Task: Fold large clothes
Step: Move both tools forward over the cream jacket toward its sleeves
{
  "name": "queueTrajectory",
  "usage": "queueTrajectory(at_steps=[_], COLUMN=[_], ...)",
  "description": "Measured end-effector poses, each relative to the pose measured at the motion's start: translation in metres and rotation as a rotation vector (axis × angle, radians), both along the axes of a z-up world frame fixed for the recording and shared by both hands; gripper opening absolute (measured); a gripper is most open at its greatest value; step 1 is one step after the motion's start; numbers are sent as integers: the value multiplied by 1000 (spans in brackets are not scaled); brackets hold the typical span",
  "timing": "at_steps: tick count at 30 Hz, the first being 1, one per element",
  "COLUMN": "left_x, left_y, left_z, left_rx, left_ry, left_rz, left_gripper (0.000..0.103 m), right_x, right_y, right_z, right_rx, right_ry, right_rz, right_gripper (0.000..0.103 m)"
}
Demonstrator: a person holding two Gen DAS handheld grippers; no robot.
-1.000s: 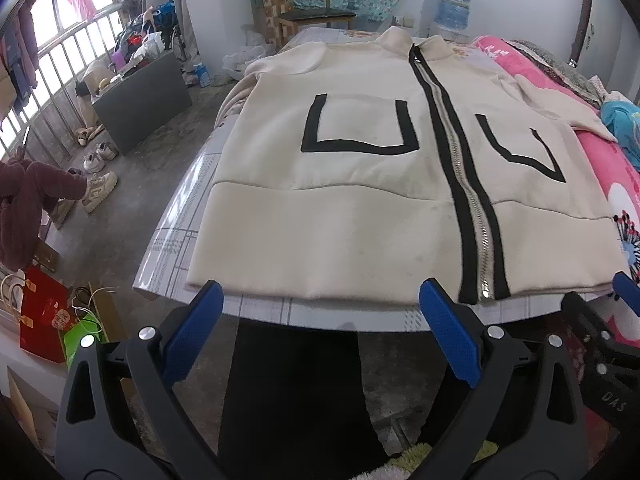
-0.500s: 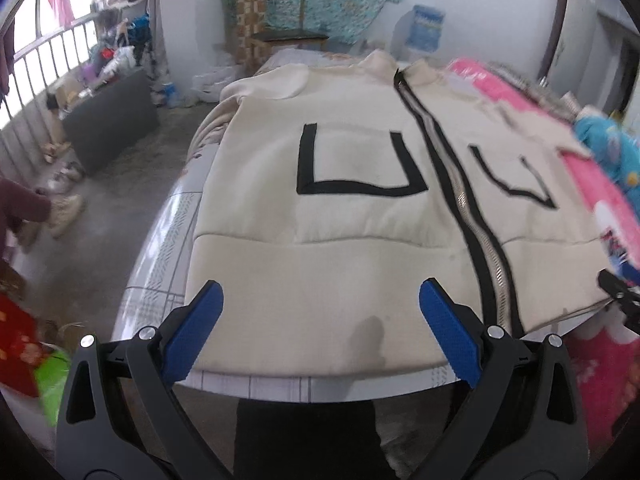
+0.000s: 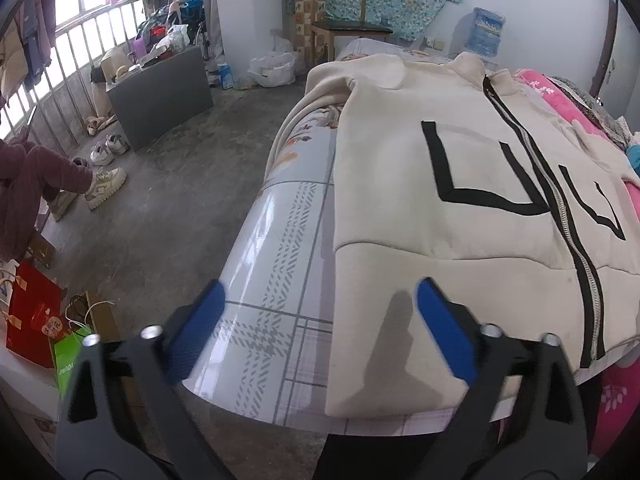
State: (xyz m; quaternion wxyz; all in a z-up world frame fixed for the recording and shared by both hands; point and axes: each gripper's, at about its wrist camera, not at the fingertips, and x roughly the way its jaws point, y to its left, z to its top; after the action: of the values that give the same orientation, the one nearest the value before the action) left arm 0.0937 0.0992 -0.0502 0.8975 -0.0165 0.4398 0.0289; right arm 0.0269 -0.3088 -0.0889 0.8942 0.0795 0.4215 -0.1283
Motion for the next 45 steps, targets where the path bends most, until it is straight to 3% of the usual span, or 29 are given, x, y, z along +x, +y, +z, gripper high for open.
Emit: queueTrajectory(at_steps=[1,3,9,11,14,21,30,34,36,38,40,41,45], left_x=[2,4,6,8,6,-16,-51,-48,-45,-45,-45,-43,-29], left_y=[0,0,-16,-22,-30,-34,-23,-16,-13,-10,-6,-3,19], left_z=[-2,-5,-3,-2,1,31,28,19,20,26,33,37,54], left_rx=[0,0,26,22,86,82,56,32,13,-3,-8,-13,-53], left_ry=[10,16,2,-1,-18,-82,-11,15,13,0,-28,-38,-74], left_rz=[0,5,-45,-65,-69,-129,-147,-145,-141,-147,-145,-140,-81], left_gripper=[72,69,39,24,6,4,4,8,12,24,38,44,50], right_x=[0,-2,3,5,6,-6,-35,-41,-43,-44,-43,-38,-2], right_y=[0,3,1,-1,-2,1,-3,-1,0,5,13,20,50], right_z=[0,-1,-4,-4,1,17,21,15,23,39,57,65,73], right_rx=[0,-7,10,25,47,40,39,18,1,-34,-61,-54,29], right_ry=[4,18,32,30,20,-6,19,63,58,27,-34,-66,-102], right_rz=[4,14,21,22,30,36,12,18,27,45,73,101,224], right_gripper=[54,46,28,16,10,9,9,10,18,41,56,59,70])
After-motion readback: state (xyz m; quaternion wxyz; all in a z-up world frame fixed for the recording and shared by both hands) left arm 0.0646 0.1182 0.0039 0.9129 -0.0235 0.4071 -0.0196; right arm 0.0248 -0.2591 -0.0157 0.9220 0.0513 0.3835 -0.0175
